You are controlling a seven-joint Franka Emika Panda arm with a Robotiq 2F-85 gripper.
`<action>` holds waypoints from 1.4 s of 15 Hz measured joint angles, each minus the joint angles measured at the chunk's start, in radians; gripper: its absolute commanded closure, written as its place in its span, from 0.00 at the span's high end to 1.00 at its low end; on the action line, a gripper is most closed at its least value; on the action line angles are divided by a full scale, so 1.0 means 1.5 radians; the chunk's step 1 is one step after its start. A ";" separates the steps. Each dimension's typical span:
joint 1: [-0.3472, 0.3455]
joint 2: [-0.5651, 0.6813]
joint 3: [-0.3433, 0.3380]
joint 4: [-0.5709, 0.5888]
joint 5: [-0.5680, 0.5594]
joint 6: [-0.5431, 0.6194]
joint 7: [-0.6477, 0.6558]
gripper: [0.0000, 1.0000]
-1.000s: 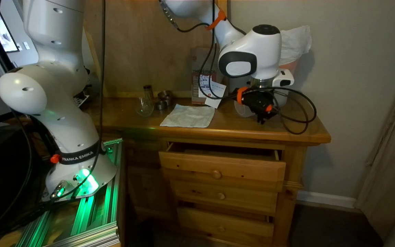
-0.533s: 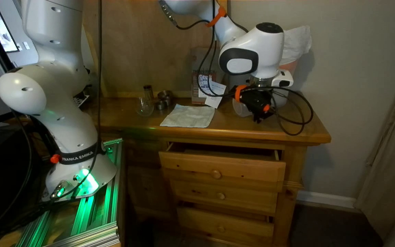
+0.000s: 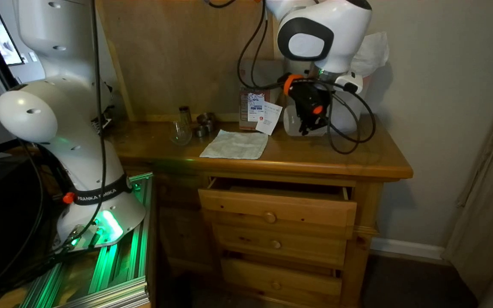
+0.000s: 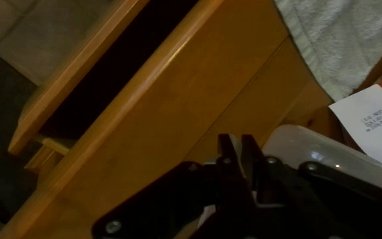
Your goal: Turn the plastic jar over
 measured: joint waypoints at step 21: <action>-0.005 0.037 -0.051 0.080 0.044 -0.174 0.127 0.96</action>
